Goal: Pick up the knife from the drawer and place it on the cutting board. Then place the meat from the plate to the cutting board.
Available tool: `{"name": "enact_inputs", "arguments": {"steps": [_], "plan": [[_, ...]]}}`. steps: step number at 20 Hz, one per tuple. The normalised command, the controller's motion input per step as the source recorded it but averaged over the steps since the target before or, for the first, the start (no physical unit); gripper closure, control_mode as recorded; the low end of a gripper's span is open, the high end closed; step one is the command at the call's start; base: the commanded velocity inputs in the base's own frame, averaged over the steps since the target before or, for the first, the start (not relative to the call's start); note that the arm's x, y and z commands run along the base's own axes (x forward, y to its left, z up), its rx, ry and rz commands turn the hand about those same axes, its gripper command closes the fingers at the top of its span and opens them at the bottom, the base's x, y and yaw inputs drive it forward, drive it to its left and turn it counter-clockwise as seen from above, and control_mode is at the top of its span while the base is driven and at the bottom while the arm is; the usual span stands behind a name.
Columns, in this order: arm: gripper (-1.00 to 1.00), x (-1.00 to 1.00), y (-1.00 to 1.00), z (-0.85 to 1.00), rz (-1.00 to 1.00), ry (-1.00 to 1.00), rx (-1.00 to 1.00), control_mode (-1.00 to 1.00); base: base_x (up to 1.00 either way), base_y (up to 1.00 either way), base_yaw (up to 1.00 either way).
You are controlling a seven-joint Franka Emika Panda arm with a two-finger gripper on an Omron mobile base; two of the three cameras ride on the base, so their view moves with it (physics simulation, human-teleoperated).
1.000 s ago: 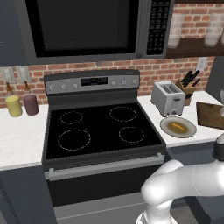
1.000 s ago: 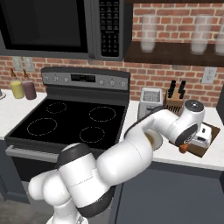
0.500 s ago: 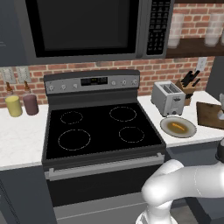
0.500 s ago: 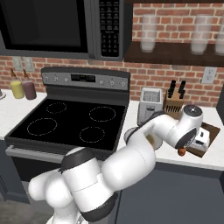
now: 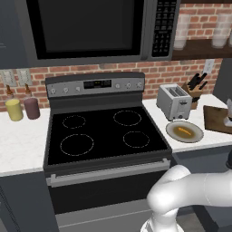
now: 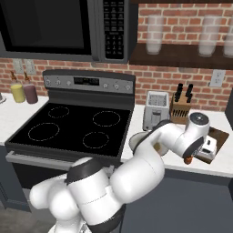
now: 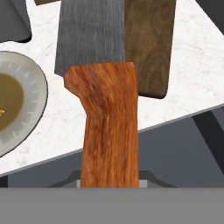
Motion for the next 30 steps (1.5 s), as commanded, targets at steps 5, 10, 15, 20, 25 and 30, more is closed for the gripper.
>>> {"name": "enact_inputs", "arguments": {"steps": [5, 10, 15, 20, 25, 30], "plan": [[1.00, 0.11, 0.00, -0.02, 0.00, 0.00, 0.00, -1.00, 0.00, 0.00, 0.00], [1.00, 0.29, 0.00, 0.00, -0.02, 0.00, 0.00, -1.00, 0.00, 0.00, 0.00], [1.00, 0.31, -0.02, 0.00, -0.05, 0.00, 0.00, -1.00, 0.00, 0.00, 0.00], [1.00, 0.24, -0.09, 0.00, -0.06, 0.00, 0.00, -1.00, 0.00, 0.00, 0.00], [1.00, 0.09, -0.10, 0.00, -0.07, 0.00, 0.00, -1.00, 0.00, 0.00, 0.00], [1.00, 0.07, -0.08, -0.04, -0.05, 0.00, 0.00, -1.00, 0.00, 0.00, 0.00]]}}
